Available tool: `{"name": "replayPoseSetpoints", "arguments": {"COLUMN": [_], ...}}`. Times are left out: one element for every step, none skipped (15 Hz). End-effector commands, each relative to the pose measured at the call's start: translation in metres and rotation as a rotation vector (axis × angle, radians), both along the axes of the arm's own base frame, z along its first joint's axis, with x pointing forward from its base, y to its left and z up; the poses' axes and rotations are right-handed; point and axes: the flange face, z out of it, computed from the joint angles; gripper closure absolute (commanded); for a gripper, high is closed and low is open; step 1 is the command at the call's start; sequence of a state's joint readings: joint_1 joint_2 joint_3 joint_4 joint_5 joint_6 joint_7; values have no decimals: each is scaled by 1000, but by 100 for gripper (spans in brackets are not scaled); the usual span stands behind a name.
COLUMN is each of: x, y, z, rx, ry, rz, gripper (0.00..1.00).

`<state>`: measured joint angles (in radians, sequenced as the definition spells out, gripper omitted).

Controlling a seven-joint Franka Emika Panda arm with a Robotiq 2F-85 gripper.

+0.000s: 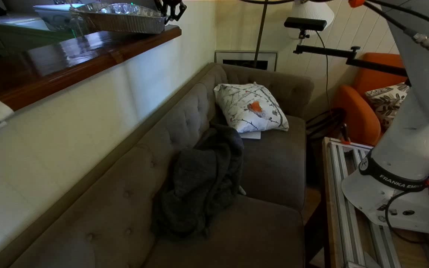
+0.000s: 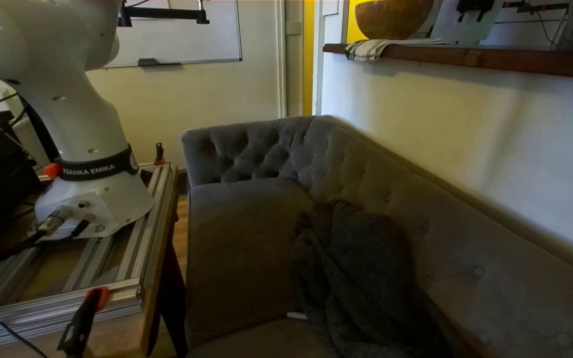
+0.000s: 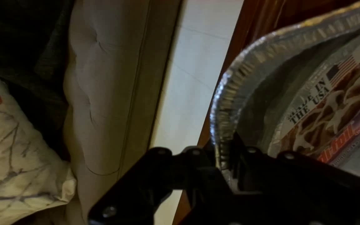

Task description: Move the foil container to the right

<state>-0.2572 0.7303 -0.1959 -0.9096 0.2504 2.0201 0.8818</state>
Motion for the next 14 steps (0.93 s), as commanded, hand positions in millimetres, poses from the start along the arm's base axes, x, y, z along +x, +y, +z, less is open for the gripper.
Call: {"name": "replayPoseSetpoints", "arguments": {"x": [-3, -4, -4, -4, -4, -2, 0, 2, 3, 6, 7, 9, 10, 10], "y": [8, 10, 14, 18, 23, 27, 31, 33, 37, 39, 41, 42, 43, 44], "z": [0, 1, 2, 3, 4, 3, 3, 3, 2, 2, 2, 1, 2, 2], "rx": [9, 13, 9, 8, 4, 2, 6, 11, 12, 6, 6, 12, 16, 20], "ry": [61, 71, 80, 86, 96, 93, 89, 85, 83, 70, 65, 57, 47, 47], "rz": [-178, -213, -249, -280, -310, -342, -376, -398, -407, -411, -422, -426, -432, -434], "gripper": [98, 98, 98, 98, 98, 98, 98, 98, 98, 69, 68, 61, 56, 48]}}
